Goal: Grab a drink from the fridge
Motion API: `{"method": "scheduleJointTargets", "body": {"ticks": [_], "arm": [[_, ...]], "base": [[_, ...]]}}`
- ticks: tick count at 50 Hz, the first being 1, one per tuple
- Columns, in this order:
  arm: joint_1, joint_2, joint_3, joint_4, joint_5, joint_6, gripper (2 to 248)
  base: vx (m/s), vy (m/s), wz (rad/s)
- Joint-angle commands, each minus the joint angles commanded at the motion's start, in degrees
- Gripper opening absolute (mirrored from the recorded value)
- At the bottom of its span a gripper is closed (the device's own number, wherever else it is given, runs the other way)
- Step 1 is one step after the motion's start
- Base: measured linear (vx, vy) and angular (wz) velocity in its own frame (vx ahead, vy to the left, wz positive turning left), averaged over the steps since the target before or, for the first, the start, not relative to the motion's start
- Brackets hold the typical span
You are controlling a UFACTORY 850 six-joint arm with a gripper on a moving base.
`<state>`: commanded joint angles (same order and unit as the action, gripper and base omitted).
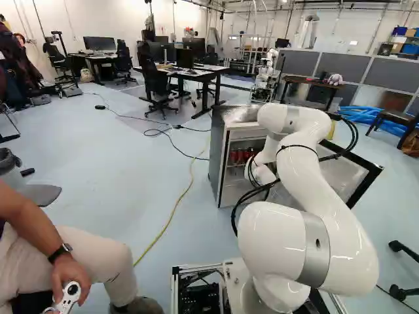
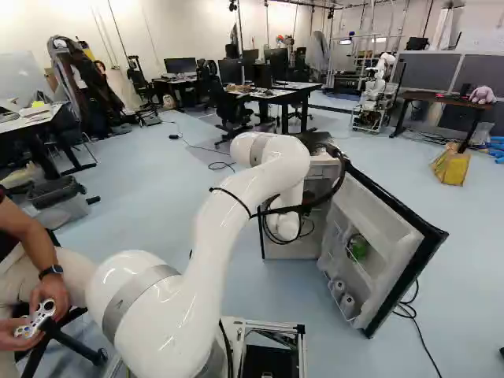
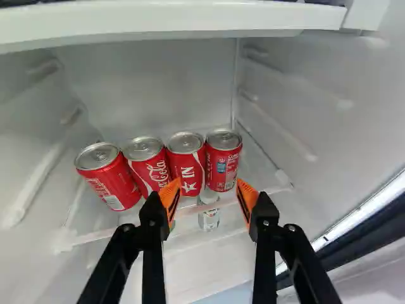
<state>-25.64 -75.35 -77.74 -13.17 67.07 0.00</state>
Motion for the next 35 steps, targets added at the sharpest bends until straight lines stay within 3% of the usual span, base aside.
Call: {"method": "scheduleJointTargets", "body": {"ticks": [35], "arm": [[-0.5, -1.81, -3.32, 0.0, 0.44, 0.0, 142]], "base": [[0.0, 0.0, 0.0]]}}
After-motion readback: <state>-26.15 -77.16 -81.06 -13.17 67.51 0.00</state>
